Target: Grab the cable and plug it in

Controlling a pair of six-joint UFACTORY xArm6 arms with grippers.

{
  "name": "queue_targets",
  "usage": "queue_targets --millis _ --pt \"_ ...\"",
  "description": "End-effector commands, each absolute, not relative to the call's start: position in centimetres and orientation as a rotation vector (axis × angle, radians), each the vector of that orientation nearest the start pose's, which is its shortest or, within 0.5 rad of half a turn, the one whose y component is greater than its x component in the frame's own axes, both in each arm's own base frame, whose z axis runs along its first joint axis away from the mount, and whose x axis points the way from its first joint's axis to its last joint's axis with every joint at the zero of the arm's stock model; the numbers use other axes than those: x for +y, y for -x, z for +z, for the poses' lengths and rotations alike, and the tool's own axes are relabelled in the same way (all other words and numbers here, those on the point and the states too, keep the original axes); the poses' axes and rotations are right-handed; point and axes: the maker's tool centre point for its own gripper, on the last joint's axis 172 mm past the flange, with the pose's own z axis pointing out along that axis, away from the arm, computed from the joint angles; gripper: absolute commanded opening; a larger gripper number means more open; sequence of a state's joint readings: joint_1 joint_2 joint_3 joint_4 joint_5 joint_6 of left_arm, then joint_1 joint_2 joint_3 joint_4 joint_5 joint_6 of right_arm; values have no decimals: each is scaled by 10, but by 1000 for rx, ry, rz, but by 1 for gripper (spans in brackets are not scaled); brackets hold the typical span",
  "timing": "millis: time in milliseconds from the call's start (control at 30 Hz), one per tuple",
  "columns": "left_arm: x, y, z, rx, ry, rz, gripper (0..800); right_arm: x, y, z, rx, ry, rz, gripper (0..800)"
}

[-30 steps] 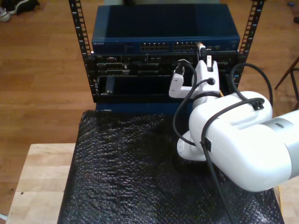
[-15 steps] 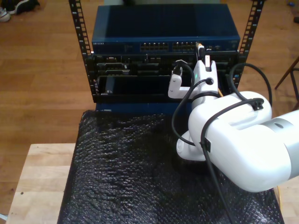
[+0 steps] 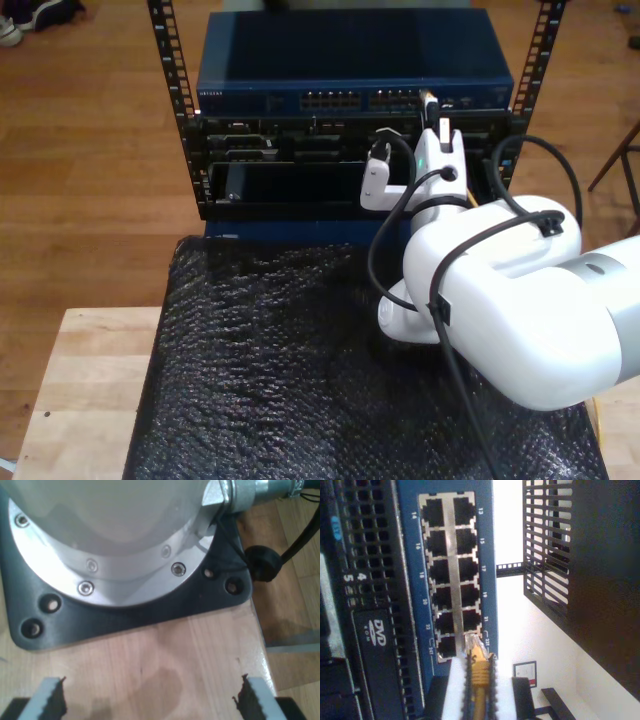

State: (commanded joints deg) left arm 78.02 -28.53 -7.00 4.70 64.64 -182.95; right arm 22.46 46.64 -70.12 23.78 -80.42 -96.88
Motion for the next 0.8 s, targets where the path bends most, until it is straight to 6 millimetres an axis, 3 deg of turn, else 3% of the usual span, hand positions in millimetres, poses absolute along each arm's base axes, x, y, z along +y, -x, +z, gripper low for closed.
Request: queue_targets --millis 800 --pt "111 -6 37 2762 2230 -468 800 162 -676 269 1035 -1079 1322 0"
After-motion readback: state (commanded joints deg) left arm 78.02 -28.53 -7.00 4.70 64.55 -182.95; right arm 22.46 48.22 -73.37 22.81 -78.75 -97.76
